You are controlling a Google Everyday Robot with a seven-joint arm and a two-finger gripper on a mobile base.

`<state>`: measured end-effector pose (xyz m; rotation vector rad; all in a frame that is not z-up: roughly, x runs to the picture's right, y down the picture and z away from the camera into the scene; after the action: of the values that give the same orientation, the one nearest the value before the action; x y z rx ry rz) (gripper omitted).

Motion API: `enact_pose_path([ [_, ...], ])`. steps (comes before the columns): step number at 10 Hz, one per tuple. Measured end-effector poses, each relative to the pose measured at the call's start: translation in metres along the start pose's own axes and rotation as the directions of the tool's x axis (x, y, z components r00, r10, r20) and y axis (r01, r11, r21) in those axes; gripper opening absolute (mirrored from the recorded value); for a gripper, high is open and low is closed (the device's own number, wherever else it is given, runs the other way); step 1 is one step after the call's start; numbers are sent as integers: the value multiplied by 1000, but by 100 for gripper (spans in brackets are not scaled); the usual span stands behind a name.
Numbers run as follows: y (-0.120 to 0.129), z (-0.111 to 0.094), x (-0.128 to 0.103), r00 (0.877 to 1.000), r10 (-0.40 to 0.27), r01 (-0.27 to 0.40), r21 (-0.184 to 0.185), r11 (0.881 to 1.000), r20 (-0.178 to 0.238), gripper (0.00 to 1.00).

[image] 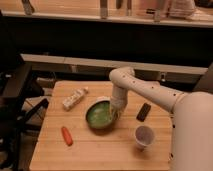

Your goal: Drag the ceramic bowl in a circle

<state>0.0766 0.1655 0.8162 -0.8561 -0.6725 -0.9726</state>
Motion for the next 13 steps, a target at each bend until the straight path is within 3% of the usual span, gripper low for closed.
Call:
enact_pose_path([
  [6,11,0,2,999,49,-49,3,999,15,0],
  [13,4,3,-2,998,63,-63,-16,998,25,0],
])
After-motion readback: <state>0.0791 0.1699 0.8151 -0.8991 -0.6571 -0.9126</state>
